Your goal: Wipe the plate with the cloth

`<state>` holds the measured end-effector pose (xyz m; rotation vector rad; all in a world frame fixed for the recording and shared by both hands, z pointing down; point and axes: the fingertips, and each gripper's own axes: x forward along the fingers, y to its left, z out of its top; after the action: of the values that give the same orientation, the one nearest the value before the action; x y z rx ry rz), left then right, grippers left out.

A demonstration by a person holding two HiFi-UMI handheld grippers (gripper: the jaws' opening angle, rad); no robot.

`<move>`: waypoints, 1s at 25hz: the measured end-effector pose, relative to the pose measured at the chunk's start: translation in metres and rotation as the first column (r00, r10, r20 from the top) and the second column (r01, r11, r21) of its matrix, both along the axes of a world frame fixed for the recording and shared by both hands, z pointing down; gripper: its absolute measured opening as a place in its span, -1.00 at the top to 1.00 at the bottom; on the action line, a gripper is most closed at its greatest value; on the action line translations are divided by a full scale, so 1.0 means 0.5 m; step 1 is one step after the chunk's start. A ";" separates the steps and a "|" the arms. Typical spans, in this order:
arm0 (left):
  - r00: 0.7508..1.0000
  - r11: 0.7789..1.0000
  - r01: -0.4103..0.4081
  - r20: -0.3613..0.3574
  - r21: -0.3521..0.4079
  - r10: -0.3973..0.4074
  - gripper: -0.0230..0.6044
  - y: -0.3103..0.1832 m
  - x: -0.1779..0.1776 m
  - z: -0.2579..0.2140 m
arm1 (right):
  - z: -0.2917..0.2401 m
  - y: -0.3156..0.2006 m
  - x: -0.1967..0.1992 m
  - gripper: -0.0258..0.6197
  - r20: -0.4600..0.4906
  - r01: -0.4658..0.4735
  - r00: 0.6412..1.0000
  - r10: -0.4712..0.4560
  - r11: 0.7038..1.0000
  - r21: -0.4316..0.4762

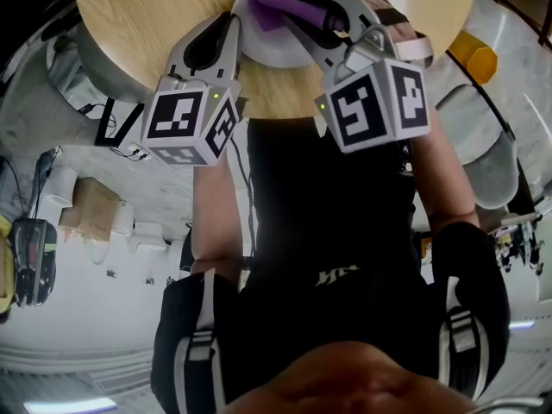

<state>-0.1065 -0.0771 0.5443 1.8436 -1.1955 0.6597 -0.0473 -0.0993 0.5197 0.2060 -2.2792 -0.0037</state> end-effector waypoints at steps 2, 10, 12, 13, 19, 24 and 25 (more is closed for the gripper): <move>1.000 1.000 0.001 0.001 0.000 -0.001 0.84 0.001 0.001 -0.001 | 0.013 0.002 -0.023 0.63 0.003 0.030 1.000 -0.030 1.000 0.003; 1.000 1.000 0.000 -0.002 0.009 0.000 0.84 -0.005 -0.003 -0.001 | 0.015 0.023 0.133 0.63 -0.107 -0.008 0.994 0.004 0.999 -0.031; 1.000 1.000 0.000 -0.003 0.006 0.000 0.84 -0.003 -0.003 0.001 | 0.014 0.030 0.174 0.63 -0.150 -0.038 0.988 0.031 0.998 -0.042; 1.000 1.000 0.000 -0.002 0.004 0.000 0.84 -0.002 -0.003 0.001 | 0.012 0.032 0.187 0.63 -0.167 -0.050 0.985 0.043 0.998 -0.043; 1.000 1.000 -0.002 0.004 -0.001 0.002 0.84 -0.005 -0.003 -0.001 | -0.018 0.044 0.099 0.63 -0.076 -0.042 0.996 0.038 0.998 -0.052; 1.000 1.000 -0.004 0.008 -0.003 0.004 0.84 -0.007 -0.002 -0.001 | 0.010 0.089 -0.030 0.63 -0.008 0.103 0.995 -0.103 0.993 -0.057; 1.000 1.000 -0.005 0.009 -0.003 0.005 0.84 -0.007 -0.002 -0.001 | 0.018 0.095 -0.031 0.63 -0.014 0.115 0.993 -0.116 0.992 -0.060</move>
<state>-0.1073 -0.0806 0.5438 1.8439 -1.1954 0.6723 -0.0630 -0.0519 0.5289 0.0424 -2.2678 0.0011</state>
